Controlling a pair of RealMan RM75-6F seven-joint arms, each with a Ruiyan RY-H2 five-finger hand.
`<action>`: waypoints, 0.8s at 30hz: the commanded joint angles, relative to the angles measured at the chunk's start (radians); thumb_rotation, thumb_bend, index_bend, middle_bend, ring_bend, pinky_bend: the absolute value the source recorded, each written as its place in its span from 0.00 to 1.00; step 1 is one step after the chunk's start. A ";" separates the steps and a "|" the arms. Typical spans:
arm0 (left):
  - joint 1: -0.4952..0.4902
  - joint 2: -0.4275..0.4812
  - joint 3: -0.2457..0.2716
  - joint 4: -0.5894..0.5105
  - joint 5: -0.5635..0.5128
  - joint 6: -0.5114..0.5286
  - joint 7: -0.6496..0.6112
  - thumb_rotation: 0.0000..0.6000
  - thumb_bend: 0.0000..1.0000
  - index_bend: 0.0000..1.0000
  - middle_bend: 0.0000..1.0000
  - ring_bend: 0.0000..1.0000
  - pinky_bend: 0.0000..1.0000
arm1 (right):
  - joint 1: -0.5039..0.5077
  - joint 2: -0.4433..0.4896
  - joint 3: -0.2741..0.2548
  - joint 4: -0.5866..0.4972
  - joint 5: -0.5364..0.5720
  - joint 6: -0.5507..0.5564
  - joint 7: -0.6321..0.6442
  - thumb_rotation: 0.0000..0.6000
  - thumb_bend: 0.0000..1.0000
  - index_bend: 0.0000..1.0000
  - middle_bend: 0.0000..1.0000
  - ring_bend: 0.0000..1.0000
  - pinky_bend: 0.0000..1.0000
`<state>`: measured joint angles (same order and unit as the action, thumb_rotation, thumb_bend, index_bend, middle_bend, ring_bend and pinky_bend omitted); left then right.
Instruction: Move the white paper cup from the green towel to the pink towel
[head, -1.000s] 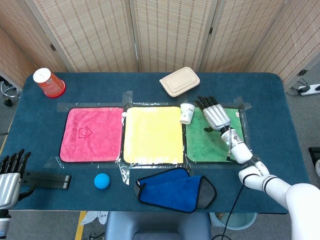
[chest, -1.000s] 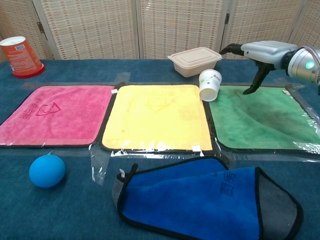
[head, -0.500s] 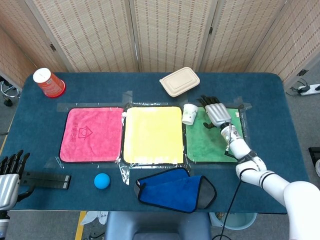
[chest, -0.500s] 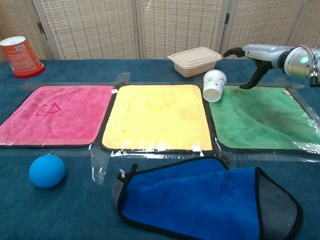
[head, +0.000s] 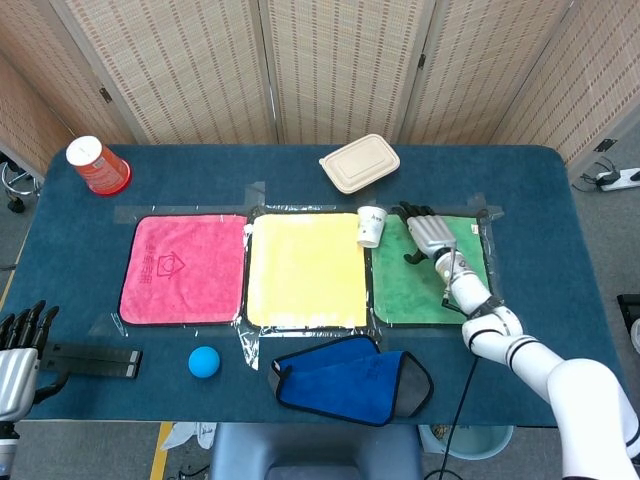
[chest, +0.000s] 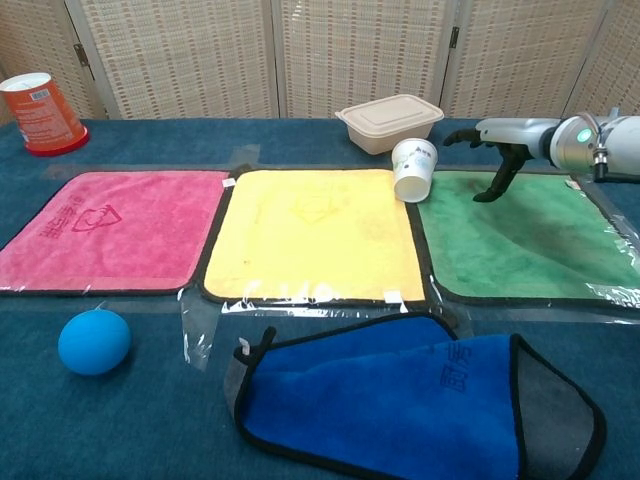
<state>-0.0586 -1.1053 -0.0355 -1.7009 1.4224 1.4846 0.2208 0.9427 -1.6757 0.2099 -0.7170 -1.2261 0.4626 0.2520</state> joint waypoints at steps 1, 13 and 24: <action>0.001 0.001 0.000 -0.001 -0.002 0.000 0.000 1.00 0.32 0.06 0.04 0.07 0.00 | 0.013 -0.012 -0.003 0.012 -0.025 -0.007 0.026 1.00 0.34 0.00 0.00 0.01 0.00; 0.006 0.005 -0.001 0.002 -0.008 0.002 -0.005 1.00 0.32 0.06 0.04 0.07 0.00 | 0.033 -0.045 -0.008 0.085 -0.079 0.006 0.122 1.00 0.34 0.00 0.00 0.01 0.00; 0.012 0.009 -0.001 0.000 -0.019 0.004 -0.002 1.00 0.32 0.06 0.04 0.07 0.00 | 0.055 -0.032 -0.035 0.024 -0.160 0.046 0.205 1.00 0.34 0.00 0.00 0.03 0.00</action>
<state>-0.0461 -1.0961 -0.0367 -1.7012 1.4036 1.4883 0.2192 1.0002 -1.7240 0.1859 -0.6604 -1.3612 0.4818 0.4376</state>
